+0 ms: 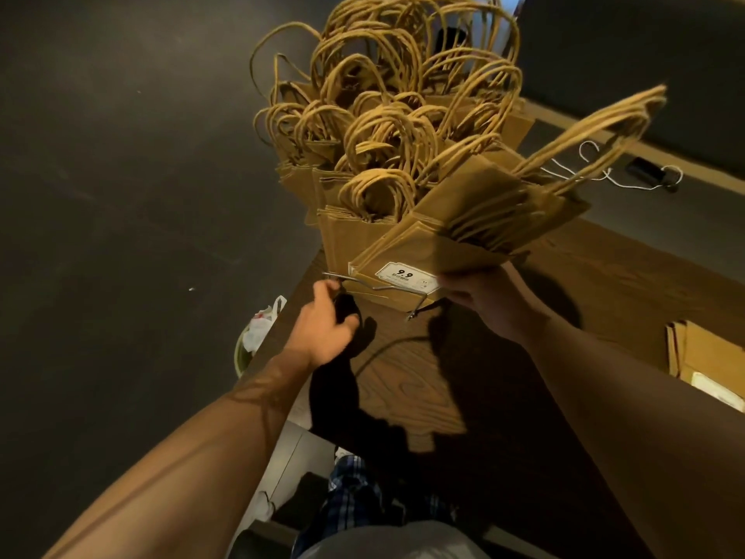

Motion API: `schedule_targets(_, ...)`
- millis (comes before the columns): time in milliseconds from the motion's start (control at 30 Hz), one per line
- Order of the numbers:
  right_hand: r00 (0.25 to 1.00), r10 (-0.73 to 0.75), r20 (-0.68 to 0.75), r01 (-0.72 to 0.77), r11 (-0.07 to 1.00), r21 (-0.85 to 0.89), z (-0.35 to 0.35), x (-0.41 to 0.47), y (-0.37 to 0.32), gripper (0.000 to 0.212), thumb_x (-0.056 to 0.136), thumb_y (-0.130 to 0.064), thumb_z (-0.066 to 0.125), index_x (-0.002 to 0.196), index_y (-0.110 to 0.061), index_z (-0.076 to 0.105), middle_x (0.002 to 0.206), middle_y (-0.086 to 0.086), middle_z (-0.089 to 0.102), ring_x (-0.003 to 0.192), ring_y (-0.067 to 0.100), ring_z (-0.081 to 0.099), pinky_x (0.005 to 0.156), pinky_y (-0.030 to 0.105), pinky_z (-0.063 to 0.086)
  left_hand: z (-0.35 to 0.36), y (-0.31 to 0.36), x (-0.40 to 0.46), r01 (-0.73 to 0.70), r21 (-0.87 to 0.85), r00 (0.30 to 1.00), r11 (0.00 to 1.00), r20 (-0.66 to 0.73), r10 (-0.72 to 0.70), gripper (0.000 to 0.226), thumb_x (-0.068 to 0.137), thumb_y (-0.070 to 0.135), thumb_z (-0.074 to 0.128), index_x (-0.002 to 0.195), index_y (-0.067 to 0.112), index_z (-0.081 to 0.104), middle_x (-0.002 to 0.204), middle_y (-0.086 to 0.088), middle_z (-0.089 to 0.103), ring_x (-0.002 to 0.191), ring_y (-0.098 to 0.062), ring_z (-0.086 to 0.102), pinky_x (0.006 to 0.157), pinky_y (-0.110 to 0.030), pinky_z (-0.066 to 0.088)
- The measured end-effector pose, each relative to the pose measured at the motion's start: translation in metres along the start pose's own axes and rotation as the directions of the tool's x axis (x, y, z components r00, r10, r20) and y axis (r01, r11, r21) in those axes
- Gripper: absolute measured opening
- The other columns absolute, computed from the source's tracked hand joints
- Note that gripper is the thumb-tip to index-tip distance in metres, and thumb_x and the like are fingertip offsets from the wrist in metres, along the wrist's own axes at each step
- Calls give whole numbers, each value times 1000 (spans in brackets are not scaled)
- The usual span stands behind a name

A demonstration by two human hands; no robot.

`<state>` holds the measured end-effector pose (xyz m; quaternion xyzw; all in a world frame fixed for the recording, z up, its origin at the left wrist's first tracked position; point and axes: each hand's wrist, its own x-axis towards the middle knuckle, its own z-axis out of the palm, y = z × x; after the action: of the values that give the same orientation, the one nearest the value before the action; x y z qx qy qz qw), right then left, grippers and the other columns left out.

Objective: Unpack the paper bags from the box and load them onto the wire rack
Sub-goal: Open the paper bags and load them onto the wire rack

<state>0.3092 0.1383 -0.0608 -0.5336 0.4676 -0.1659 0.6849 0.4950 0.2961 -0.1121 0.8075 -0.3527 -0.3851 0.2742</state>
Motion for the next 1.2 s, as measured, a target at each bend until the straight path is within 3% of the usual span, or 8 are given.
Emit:
schedule_targets(367, 998, -51, 32, 57, 966, -252, 1, -1, -12, 34, 82, -5, 72, 114, -13, 63, 106, 4, 71, 103, 22, 66, 87, 38, 54, -4, 7, 33, 85, -51, 983, 995, 169, -75, 53, 92, 26, 68, 142, 27, 49, 134, 0, 59, 129, -21, 51, 97, -20, 32)
schedule_targets(500, 992, -126, 0, 116, 907, -405, 14, 4, -5, 18, 77, -9, 75, 89, -20, 67, 91, 3, 69, 87, 19, 63, 75, 33, 50, -8, 1, 39, 82, 137, 979, 987, 175, -106, 61, 90, 38, 68, 145, 30, 44, 142, -6, 56, 132, -29, 49, 107, -29, 37)
schedule_targets(633, 981, -183, -64, 129, 860, -494, 19, 9, 2, 34, 71, -27, 80, 102, -22, 69, 104, 5, 70, 98, 23, 64, 86, 40, 54, -6, -5, 43, 118, 148, 970, 982, 195, -146, 63, 90, 41, 64, 148, 34, 38, 142, -8, 56, 130, -31, 51, 109, -33, 39)
schedule_targets(733, 980, -178, -90, 126, 903, -412, 26, 5, 8, 47, 69, -25, 79, 114, -21, 65, 110, 3, 69, 102, 22, 64, 87, 44, 55, -1, -4, 43, 138, 78, 976, 987, 161, -149, 64, 90, 40, 65, 147, 29, 40, 142, -7, 56, 132, -31, 50, 111, -34, 38)
schedule_targets(833, 978, -199, -57, 172, 935, -309, 29, 2, 14, 25, 76, -11, 74, 98, -22, 68, 93, -2, 69, 87, 14, 64, 73, 36, 53, 5, -10, 40, 131, -225, 988, 966, 113, -108, 48, 86, 25, 74, 130, 29, 56, 129, 2, 65, 127, -21, 56, 114, -38, 38)
schedule_targets(900, 986, -148, -71, 132, 972, -193, 22, 2, 15, 26, 82, -2, 71, 103, -17, 67, 95, 1, 70, 90, 17, 66, 74, 33, 51, 11, -16, 38, 85, -369, 994, 926, 101, -51, 60, 80, 20, 77, 133, 32, 52, 127, 6, 67, 124, -12, 58, 115, -38, 38)
schedule_targets(967, 995, -81, -62, 78, 996, -51, 15, 1, 15, 38, 82, -3, 70, 118, -12, 62, 110, 8, 70, 105, 24, 66, 85, 35, 54, 17, -16, 35, 60, -421, 997, 905, 72, -33, 80, 74, 28, 78, 144, 37, 40, 130, 10, 65, 125, -8, 56, 114, -34, 37)
schedule_targets(1200, 999, -44, 5, 44, 999, 16, 11, -1, 12, 41, 75, 2, 69, 109, -22, 66, 115, 2, 70, 114, 23, 61, 97, 41, 50, 22, 0, 25, 86, -435, 996, 897, 6, -92, 50, 85, 15, 72, 128, 24, 47, 123, 2, 63, 121, -18, 56, 110, -37, 41)
